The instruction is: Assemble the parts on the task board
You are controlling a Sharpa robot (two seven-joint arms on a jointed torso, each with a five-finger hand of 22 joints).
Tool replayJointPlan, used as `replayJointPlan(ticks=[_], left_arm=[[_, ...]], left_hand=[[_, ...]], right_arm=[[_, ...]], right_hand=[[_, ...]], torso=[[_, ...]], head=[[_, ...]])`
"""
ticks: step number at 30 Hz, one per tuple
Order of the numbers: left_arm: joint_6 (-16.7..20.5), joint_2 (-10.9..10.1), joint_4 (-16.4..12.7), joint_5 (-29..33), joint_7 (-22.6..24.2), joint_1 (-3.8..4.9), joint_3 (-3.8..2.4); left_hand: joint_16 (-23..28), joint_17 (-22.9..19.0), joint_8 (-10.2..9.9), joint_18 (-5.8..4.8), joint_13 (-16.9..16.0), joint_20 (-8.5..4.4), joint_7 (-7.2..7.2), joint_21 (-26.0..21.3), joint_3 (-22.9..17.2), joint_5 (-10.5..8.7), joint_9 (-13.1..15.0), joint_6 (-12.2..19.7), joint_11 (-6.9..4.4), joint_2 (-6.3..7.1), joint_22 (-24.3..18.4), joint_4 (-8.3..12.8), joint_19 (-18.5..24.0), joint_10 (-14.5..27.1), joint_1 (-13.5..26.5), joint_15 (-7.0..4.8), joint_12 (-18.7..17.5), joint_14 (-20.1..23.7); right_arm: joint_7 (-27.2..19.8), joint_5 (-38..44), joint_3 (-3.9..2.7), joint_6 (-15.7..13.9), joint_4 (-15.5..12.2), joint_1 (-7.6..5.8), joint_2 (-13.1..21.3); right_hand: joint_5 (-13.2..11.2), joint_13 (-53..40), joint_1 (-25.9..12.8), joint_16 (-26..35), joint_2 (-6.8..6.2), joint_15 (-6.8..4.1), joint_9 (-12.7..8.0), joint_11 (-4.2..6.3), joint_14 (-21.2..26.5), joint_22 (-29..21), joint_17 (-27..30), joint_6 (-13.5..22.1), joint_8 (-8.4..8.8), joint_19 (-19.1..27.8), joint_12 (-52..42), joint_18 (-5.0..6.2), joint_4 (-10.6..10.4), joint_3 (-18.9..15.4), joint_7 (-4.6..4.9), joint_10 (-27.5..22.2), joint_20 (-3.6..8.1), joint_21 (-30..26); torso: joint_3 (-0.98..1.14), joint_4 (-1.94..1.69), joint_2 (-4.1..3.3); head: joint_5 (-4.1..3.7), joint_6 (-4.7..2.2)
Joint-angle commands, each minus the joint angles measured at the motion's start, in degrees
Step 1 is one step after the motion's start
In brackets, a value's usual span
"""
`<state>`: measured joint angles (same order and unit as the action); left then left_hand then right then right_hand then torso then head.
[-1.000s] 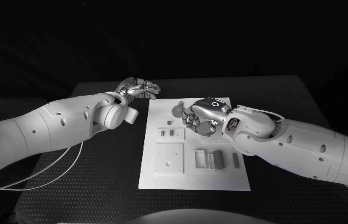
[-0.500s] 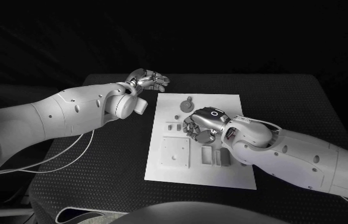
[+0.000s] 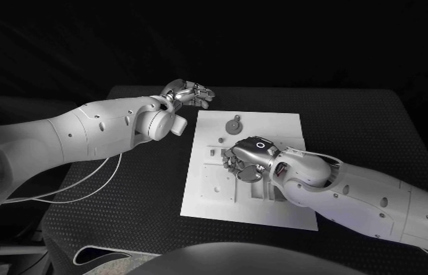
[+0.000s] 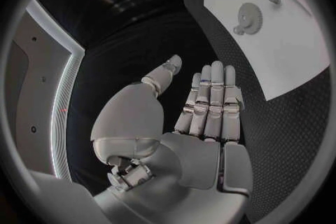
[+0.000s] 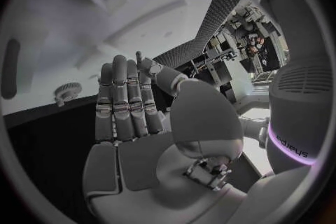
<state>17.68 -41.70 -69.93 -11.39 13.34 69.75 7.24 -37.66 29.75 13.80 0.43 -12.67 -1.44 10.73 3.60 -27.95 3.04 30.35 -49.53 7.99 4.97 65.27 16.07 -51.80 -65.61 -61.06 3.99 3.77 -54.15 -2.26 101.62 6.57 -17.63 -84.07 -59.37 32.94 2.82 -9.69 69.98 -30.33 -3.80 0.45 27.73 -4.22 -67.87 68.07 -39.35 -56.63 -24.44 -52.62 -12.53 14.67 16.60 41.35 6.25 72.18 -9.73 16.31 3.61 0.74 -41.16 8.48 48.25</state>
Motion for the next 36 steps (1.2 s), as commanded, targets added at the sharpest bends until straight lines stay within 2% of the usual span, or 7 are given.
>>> replayJointPlan(ticks=[1,16,36], left_arm=[[0.03,0.18,-0.07,0.45,0.69,0.12,-0.06],[-0.06,0.28,-0.02,0.45,0.62,0.16,-0.06],[-0.25,0.30,-0.01,0.45,0.54,0.17,-0.06]], left_hand=[[0.23,0.09,0.25,-0.30,0.00,0.00,-0.09,0.21,0.27,-0.10,-0.08,0.25,-0.14,0.12,-0.07,-0.09,-0.14,0.34,0.30,0.19,0.24,-0.41],[0.33,0.16,0.27,-0.31,0.00,0.00,-0.10,0.20,0.29,-0.10,-0.09,0.26,-0.14,0.11,-0.14,-0.12,-0.13,0.35,0.35,0.19,0.24,-0.42],[0.46,0.26,0.29,-0.33,0.00,0.01,-0.08,0.20,0.31,-0.10,-0.12,0.32,-0.13,0.11,-0.23,-0.15,-0.12,0.39,0.40,0.20,0.21,-0.42]], right_arm=[[-0.57,1.85,0.05,1.23,0.10,0.26,-0.25],[-0.47,2.81,0.75,2.72,0.57,0.74,-0.94],[-0.30,4.27,0.92,2.82,1.59,1.12,-1.46]], right_hand=[[0.06,-0.06,-0.06,0.38,0.09,-0.12,0.05,-0.16,-0.11,0.06,-0.08,-0.08,-0.24,-0.31,0.32,0.33,0.07,0.43,0.19,0.09,-0.07,-0.16],[0.06,-0.19,-0.12,0.49,0.11,-0.12,0.16,-0.16,-0.13,0.11,-0.21,-0.06,-0.21,-0.32,0.40,0.33,0.06,0.44,0.19,0.10,-0.07,-0.20],[0.06,-0.36,-0.18,0.64,0.14,-0.12,0.31,-0.16,-0.17,0.19,-0.38,-0.03,-0.18,-0.31,0.52,0.33,0.07,0.45,0.20,0.12,-0.07,-0.26]], torso=[[0.02,-0.02,0.00],[0.00,-0.03,0.02],[-0.01,0.02,0.03]], head=[[0.27,0.26],[0.77,0.90],[1.06,1.10]])
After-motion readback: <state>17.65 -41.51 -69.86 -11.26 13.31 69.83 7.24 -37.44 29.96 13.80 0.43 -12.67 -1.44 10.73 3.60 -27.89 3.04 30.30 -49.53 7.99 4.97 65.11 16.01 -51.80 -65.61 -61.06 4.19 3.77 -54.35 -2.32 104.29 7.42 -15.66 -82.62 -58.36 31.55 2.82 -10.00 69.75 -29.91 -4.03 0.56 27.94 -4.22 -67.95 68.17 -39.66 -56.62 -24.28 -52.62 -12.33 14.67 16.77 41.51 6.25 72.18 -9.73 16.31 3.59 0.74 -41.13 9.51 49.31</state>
